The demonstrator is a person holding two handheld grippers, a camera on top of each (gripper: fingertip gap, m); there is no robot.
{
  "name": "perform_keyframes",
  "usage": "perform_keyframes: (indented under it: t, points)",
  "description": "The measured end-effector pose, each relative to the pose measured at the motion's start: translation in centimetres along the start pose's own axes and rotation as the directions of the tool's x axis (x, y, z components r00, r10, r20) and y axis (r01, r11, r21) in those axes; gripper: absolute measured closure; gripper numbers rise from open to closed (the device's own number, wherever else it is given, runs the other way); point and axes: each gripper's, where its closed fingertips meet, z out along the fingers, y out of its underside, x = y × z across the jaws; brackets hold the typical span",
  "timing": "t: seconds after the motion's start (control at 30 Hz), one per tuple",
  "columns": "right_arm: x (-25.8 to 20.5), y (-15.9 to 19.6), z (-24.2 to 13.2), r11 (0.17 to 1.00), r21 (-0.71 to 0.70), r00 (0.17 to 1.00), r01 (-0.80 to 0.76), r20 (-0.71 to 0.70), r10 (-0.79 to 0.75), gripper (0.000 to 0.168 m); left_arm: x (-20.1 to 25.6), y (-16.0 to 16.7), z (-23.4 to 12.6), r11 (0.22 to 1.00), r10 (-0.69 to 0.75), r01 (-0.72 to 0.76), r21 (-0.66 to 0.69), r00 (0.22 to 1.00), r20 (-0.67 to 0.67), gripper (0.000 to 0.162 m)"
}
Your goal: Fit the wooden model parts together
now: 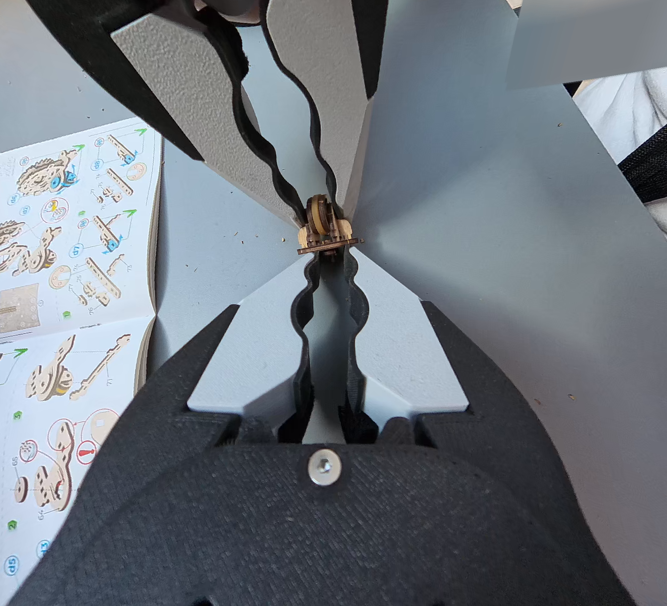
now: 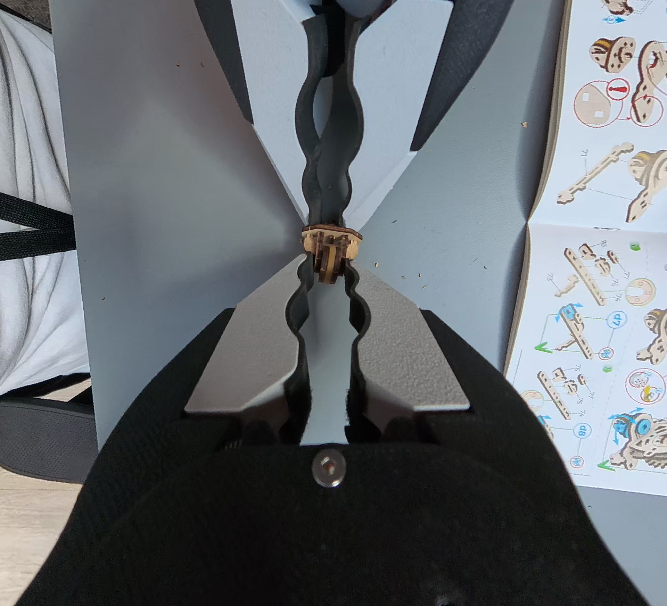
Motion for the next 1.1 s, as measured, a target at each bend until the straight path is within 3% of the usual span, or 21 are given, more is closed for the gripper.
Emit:
perform_keyframes:
  t: [0.17,0.5,0.83,0.93,1.1]
  points:
    - [0.04,-0.05,0.00,0.998,0.017,0.997,-0.065,-0.035,0.065,0.157,0.03,-0.01,-0.01,1.000,-0.018,0.018,-0.001,1.000,-0.003,0.153]
    - [0.04,0.01,0.08,0.997,-0.066,1.000,0.029,-0.011,-0.030,0.158,-0.01,-0.02,-0.01,0.999,-0.036,0.036,-0.003,0.999,0.006,0.153]
    - [0.10,-0.13,0.08,0.983,0.030,0.980,-0.181,-0.081,0.183,0.158,0.03,0.00,-0.04,0.997,-0.071,0.071,-0.004,0.997,-0.003,0.153]
    - [0.13,-0.12,0.09,0.991,0.029,0.986,-0.128,-0.106,0.131,0.157,0.04,-0.01,-0.04,0.998,-0.070,0.070,-0.004,0.998,-0.002,0.153]
    - [0.16,-0.11,0.15,0.998,0.043,0.999,-0.047,-0.004,0.047,0.156,0.01,0.00,-0.05,0.998,-0.058,0.058,-0.004,0.998,0.001,0.152]
